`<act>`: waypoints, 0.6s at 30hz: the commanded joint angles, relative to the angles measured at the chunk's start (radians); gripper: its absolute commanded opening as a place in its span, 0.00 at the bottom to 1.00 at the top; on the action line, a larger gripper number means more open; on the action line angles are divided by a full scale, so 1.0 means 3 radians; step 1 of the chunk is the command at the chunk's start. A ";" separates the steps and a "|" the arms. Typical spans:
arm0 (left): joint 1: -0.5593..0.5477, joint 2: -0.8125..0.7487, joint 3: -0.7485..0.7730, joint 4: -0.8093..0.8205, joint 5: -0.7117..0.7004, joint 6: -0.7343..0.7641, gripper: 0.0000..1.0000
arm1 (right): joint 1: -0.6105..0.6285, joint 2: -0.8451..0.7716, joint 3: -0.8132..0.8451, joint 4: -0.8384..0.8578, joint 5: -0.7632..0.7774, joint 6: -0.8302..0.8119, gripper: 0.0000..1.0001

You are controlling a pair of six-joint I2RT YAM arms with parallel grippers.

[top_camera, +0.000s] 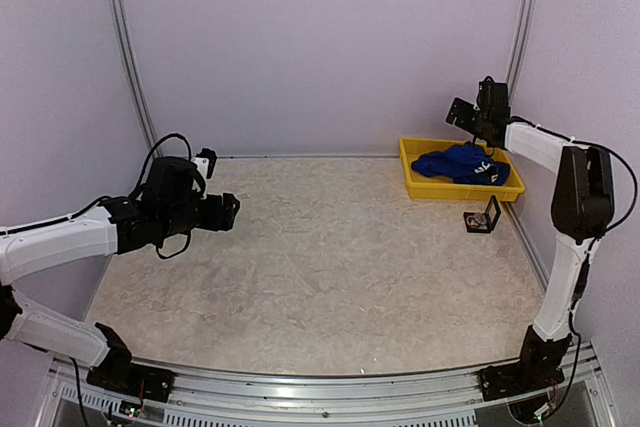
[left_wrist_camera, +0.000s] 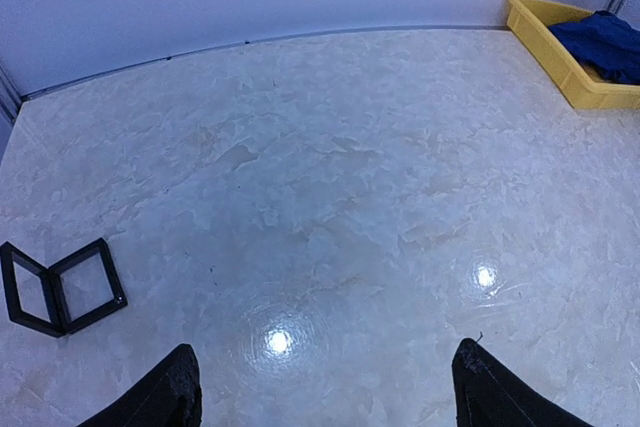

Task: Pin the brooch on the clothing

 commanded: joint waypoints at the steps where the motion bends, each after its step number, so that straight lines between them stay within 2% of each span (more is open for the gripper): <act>1: 0.0016 -0.0076 -0.0067 0.0146 0.0022 0.0014 0.82 | -0.0329 0.1037 0.1710 -0.1664 -0.0737 -0.0943 0.99; 3: 0.0020 -0.0045 -0.0032 0.0125 0.0019 0.0024 0.82 | -0.0330 0.1459 0.2306 -0.2130 -0.0571 -0.1156 1.00; 5: 0.0017 -0.0007 0.0000 0.0090 0.0013 0.0030 0.82 | -0.0330 0.1710 0.2584 -0.2351 -0.0589 -0.1323 0.99; 10: 0.0011 0.0083 0.0092 0.0015 0.0045 0.0073 0.82 | -0.0467 0.1890 0.2416 -0.2195 -0.0586 -0.1446 0.99; 11: 0.0011 0.0101 0.0114 -0.0001 0.0050 0.0080 0.82 | -0.0507 0.1939 0.2427 -0.2180 -0.0600 -0.1432 0.93; 12: 0.0006 0.0108 0.0140 -0.0020 0.0051 0.0084 0.82 | -0.0547 0.1991 0.2477 -0.2181 -0.0625 -0.1424 0.81; 13: 0.0006 0.0119 0.0154 -0.0031 0.0049 0.0091 0.82 | -0.0580 0.2045 0.2548 -0.2211 -0.0646 -0.1407 0.56; 15: 0.0006 0.0113 0.0174 -0.0042 0.0050 0.0101 0.82 | -0.0618 0.2093 0.2742 -0.2287 -0.0664 -0.1410 0.16; 16: 0.0006 0.0107 0.0178 -0.0046 0.0051 0.0100 0.82 | -0.0620 0.2067 0.2785 -0.2285 -0.0664 -0.1459 0.00; 18: 0.0006 0.0072 0.0186 -0.0048 0.0060 0.0101 0.82 | -0.0621 0.1916 0.2775 -0.2186 -0.0792 -0.1518 0.00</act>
